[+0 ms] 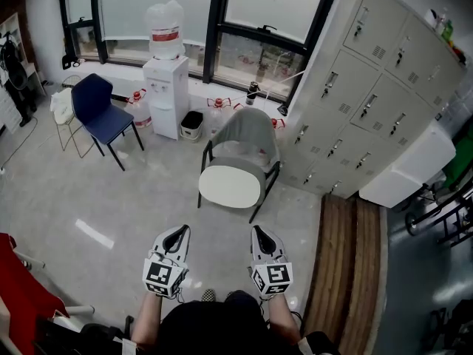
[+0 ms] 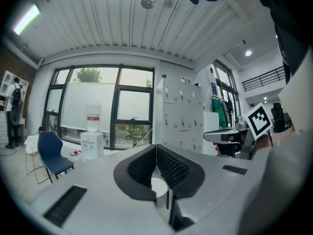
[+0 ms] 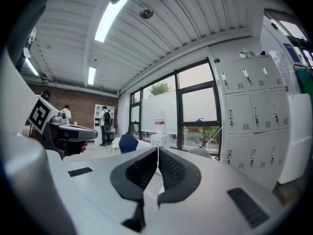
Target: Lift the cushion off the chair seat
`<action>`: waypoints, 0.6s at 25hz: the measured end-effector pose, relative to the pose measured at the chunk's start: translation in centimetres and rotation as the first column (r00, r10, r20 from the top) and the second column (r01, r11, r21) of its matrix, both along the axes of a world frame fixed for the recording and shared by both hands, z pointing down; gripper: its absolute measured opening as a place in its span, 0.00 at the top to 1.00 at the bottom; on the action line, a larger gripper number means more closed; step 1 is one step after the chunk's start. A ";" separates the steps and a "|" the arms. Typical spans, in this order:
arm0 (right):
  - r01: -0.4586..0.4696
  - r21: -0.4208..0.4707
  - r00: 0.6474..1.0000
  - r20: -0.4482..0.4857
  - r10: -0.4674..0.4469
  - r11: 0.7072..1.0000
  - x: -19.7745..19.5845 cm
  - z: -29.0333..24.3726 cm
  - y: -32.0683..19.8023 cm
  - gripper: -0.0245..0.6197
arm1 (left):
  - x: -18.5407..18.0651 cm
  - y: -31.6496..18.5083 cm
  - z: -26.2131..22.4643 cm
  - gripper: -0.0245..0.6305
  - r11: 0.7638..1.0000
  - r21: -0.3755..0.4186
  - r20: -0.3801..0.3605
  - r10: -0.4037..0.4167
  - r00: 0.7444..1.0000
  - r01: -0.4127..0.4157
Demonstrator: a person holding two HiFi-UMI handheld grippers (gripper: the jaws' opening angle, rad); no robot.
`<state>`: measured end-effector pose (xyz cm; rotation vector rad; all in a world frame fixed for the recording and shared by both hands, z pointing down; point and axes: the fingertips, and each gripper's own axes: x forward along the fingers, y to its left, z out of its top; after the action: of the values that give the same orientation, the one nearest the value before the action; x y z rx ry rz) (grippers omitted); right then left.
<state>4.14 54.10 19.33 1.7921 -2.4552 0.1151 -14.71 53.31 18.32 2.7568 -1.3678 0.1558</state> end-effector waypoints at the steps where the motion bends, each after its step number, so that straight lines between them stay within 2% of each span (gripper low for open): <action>1: 0.005 -0.001 1.000 -0.001 -0.005 1.000 -0.6 0.0 -0.1 0.92 | -0.4 -0.1 0.1 0.93 1.000 0.000 -0.003 0.000 1.000 0.000; 6: 0.023 -0.003 1.000 -0.013 -0.023 1.000 -2.3 0.0 -1.2 0.92 | -1.5 -1.1 0.3 0.93 1.000 -0.002 -0.011 -0.004 1.000 0.004; 15: 0.033 -0.029 0.999 -0.015 -0.034 0.999 -1.8 0.9 -5.7 0.92 | -1.3 -5.6 1.0 0.93 1.000 -0.022 -0.008 -0.020 1.000 0.020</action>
<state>2.34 48.43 20.22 1.7331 -2.4591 0.1332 -16.02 47.72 19.29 2.7227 -1.3826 0.1577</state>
